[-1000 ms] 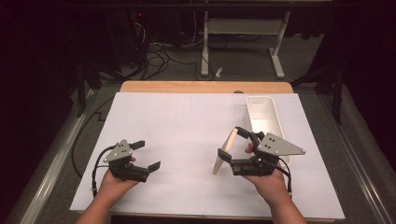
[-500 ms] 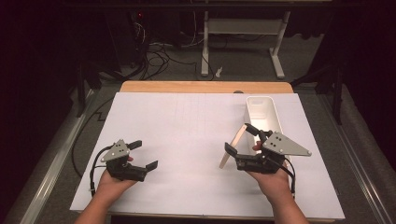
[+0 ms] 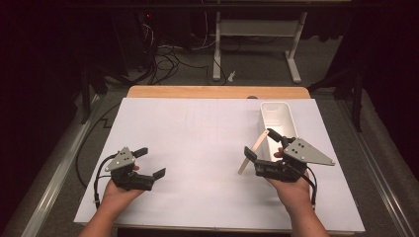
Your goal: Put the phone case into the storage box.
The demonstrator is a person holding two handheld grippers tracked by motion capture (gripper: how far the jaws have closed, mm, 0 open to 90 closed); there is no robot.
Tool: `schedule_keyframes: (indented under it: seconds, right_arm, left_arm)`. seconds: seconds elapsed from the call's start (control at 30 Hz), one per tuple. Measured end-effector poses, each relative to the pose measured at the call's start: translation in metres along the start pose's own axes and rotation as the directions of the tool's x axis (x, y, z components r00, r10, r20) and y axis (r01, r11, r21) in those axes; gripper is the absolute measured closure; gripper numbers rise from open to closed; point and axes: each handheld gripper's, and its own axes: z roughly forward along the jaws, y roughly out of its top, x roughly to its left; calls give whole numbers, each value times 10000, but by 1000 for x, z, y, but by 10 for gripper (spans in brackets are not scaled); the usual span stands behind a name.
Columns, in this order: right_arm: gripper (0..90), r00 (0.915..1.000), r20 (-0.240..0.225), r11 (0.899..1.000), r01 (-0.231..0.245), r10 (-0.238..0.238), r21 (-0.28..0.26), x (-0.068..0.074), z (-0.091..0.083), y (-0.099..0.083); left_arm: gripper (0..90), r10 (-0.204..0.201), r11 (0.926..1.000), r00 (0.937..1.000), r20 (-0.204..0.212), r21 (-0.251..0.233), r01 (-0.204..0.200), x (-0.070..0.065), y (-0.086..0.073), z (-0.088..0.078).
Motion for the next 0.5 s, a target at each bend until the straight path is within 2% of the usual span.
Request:
schedule_keyframes:
  seconds: [0.23,0.5]
  right_arm:
    - [135,9997,240,10000,-1,0,9,-4,-1,-1]
    - [134,9995,299,9999,52,-48,-128,-4,-3,1]
  left_arm:
    - [3,127,9999,9999,-12,100,-127,0,-1,0]
    - [3,114,9999,9999,50,60,-115,-1,-1,0]
